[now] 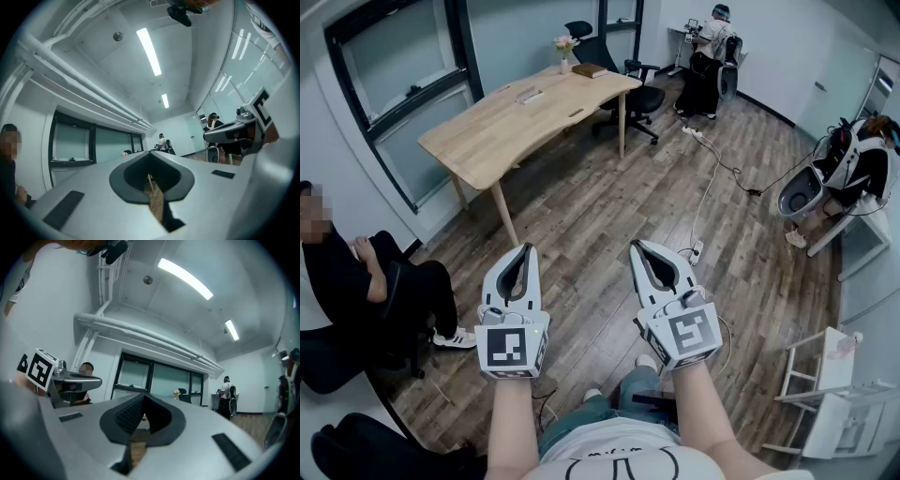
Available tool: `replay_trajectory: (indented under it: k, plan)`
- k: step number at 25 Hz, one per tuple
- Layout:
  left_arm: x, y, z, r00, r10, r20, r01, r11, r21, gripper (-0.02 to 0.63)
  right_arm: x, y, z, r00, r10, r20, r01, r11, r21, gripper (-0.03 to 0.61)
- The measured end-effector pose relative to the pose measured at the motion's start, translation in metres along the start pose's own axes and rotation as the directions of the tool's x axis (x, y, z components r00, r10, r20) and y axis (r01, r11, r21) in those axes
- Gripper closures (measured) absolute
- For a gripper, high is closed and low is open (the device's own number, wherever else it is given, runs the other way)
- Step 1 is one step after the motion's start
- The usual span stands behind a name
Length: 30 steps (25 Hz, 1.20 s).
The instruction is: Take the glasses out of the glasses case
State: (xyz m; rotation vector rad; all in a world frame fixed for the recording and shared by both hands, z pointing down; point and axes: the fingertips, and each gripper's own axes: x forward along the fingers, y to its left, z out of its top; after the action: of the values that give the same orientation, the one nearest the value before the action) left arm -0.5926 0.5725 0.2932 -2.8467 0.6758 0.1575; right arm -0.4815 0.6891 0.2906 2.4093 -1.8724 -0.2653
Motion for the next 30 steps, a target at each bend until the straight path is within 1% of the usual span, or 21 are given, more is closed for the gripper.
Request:
replay_trajectory:
  k: [5,11,16,19,22,25,30]
  plan:
    - [-0.003,0.014,0.001,1.000,0.001,0.000,-0.001,1.000,0.010,0.597,0.005,0.008,0.007,1.000,-0.014,-0.001,0.014,1.000,-0.015,0.568]
    - [0.000,0.033,-0.003,1.000,0.029,0.007,-0.029,0.999,-0.014,0.597,0.015,0.014,0.007,1.000,-0.006,-0.005,0.006,0.999,-0.032,0.569]
    - [0.018,0.036,-0.011,1.000,0.027,-0.002,-0.027,0.999,-0.021,0.597,0.031,-0.002,-0.002,1.000,-0.028,-0.013,0.028,0.999,-0.026,0.568]
    - [0.035,0.042,-0.022,0.999,0.026,-0.018,-0.027,0.999,-0.024,0.597,0.050,-0.011,-0.009,1.000,-0.020,-0.016,0.020,1.000,-0.022,0.568]
    - [0.061,0.051,-0.034,0.999,0.030,-0.022,-0.030,0.999,-0.026,0.598,0.076,-0.024,-0.020,1.000,-0.015,-0.011,0.014,1.000,-0.015,0.568]
    - [0.100,0.061,-0.051,0.999,0.030,-0.033,-0.031,0.999,-0.028,0.597,0.111,-0.045,-0.034,1.000,-0.004,-0.006,0.004,1.000,-0.017,0.568]
    - [0.198,0.081,-0.077,0.998,0.039,-0.053,-0.041,0.998,-0.038,0.597,0.193,-0.101,-0.059,1.000,0.015,-0.008,-0.015,1.000,-0.001,0.568]
